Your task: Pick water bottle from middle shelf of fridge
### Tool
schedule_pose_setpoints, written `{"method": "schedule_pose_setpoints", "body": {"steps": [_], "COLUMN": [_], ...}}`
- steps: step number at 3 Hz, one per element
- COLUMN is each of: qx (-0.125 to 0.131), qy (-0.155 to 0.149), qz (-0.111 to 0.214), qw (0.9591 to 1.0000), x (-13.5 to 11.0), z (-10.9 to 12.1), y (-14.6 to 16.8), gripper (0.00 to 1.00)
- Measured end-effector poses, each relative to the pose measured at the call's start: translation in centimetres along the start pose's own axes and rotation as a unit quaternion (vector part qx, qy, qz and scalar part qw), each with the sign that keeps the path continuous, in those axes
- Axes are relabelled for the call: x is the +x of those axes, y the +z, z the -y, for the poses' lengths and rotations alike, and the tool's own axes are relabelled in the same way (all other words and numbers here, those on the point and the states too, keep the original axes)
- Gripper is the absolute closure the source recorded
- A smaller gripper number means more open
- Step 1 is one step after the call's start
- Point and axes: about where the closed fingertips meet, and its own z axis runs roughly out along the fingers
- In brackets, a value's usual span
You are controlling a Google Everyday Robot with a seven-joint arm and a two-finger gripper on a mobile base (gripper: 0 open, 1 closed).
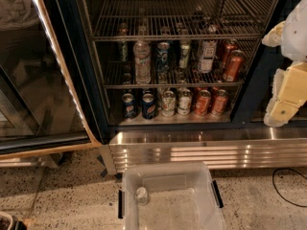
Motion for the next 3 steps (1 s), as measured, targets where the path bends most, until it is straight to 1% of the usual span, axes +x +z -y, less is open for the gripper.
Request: {"method": "schedule_pose_setpoints", "body": {"steps": [1,2,3], "qx": [0.0,0.01,0.016], "qy": [0.0,0.007,0.037], "qz": [0.0,0.019,0.089], "qw": [1.0,0.9997,0.9952], "x": [0.0,-0.2,-0.8], "z": [0.0,0.3,-0.4], "y": [0.0,0.5,3.5], "gripper": [0.0,0.0,0.0]}}
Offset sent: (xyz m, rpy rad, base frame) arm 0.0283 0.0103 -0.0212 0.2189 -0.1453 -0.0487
